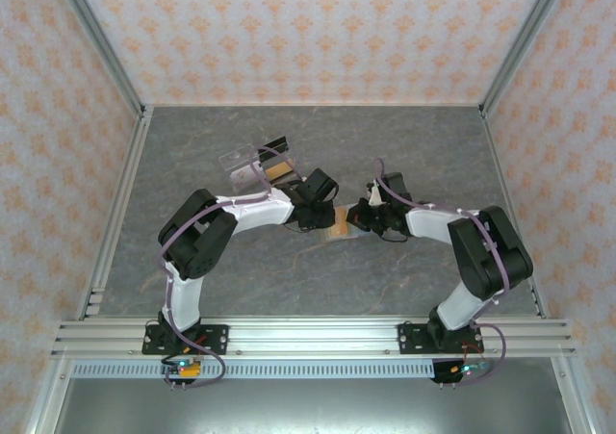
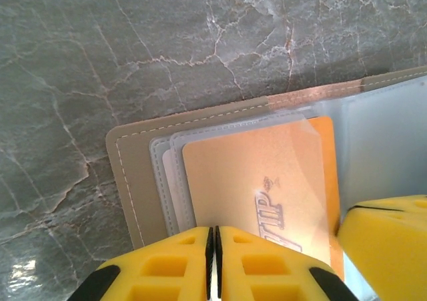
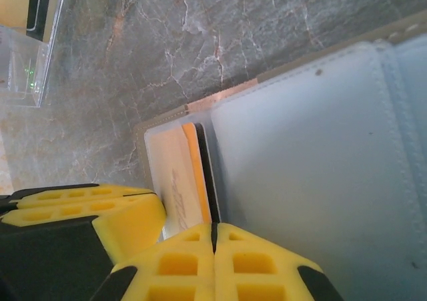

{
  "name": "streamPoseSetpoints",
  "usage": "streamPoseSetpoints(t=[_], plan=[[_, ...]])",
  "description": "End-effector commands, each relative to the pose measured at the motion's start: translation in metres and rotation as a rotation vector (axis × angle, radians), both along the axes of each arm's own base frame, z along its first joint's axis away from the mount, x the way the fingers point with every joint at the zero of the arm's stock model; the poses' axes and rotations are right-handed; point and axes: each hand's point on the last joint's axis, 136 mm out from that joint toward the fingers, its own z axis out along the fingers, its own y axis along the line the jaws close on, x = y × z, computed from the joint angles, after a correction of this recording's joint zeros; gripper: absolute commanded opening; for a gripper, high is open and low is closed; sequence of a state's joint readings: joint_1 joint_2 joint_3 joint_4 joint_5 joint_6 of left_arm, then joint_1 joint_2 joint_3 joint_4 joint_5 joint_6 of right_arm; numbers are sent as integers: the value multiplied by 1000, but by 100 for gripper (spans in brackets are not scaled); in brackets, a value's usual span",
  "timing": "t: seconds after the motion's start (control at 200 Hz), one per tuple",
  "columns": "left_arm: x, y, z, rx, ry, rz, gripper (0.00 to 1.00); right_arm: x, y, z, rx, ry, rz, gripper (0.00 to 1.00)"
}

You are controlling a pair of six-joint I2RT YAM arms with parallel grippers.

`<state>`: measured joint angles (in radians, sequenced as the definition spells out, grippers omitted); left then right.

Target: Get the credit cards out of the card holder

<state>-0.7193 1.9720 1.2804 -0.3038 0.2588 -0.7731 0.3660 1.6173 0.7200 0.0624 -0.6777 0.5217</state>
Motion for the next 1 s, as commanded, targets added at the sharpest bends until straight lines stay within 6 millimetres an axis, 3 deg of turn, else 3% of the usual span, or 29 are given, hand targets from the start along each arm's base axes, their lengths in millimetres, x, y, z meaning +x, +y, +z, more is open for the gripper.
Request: streamPoseSetpoints(t=[0.0,0.16,0.285,0.42,0.455,0.541,0.996], plan=[[-5,4,12,12,5,-30,12,0,-12,3,-76,-33,-21,0],[-6,7,9,9,7,-27,10,-1,-20,1,-120,-36,-33,0],[-5,5,12,-9,1,-31,8,-5,-8,4,-68,-18,21,0],[-4,0,19,-41,-10,-42,10,-6,0,5,-33,1,59,19],[-3,-1,33,-64,-35,-40,11,-6,1,5,-32,4,63,22],[-4,0,36,-77,-39,-21,15,-5,2,5,-32,12,71,25],[-11,-3,12,-111,24,17,15,-5,8,-5,-13,49,83,26]])
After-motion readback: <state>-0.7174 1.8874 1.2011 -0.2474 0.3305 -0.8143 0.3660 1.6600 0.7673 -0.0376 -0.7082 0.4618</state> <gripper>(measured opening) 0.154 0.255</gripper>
